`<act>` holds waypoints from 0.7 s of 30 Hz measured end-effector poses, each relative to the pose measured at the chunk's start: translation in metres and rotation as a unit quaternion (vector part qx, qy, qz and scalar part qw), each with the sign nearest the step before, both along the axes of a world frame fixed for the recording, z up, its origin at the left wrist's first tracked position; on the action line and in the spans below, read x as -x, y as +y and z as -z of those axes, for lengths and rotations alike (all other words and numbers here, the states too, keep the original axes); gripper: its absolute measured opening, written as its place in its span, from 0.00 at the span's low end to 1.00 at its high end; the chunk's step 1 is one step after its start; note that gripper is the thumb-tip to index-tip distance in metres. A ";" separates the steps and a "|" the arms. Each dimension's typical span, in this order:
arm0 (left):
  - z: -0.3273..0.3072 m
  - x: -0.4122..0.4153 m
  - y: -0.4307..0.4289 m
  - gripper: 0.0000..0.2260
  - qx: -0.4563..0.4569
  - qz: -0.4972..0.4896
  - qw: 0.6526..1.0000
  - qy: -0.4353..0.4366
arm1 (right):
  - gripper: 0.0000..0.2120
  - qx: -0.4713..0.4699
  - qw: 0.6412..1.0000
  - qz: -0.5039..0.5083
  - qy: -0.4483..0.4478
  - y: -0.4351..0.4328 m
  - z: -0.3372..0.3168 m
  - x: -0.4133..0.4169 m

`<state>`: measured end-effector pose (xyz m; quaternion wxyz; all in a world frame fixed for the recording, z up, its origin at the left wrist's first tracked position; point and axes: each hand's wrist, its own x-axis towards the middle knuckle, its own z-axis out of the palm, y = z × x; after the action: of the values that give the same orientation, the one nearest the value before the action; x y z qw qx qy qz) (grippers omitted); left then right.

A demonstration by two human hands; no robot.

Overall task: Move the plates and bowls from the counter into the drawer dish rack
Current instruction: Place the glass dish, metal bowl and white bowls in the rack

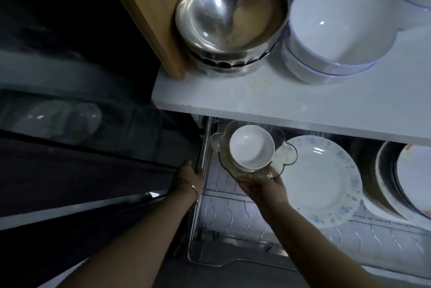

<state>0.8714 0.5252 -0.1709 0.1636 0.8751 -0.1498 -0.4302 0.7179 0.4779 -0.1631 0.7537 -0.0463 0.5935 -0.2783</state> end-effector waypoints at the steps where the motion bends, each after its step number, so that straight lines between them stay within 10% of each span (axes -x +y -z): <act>1: 0.007 0.000 0.000 0.18 -0.012 0.010 1.000 0.017 | 0.25 -0.005 1.000 0.011 0.008 -0.007 0.005 -0.004; 21: 0.029 0.002 -0.001 0.14 -0.028 0.097 0.993 -0.062 | 0.25 -0.060 0.987 -0.057 0.136 -0.034 0.092 -0.032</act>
<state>0.8697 0.5239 -0.1997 0.0874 0.8855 -0.2319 -0.3929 0.7503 0.4442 -0.2552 0.6817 -0.0727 0.7027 -0.1900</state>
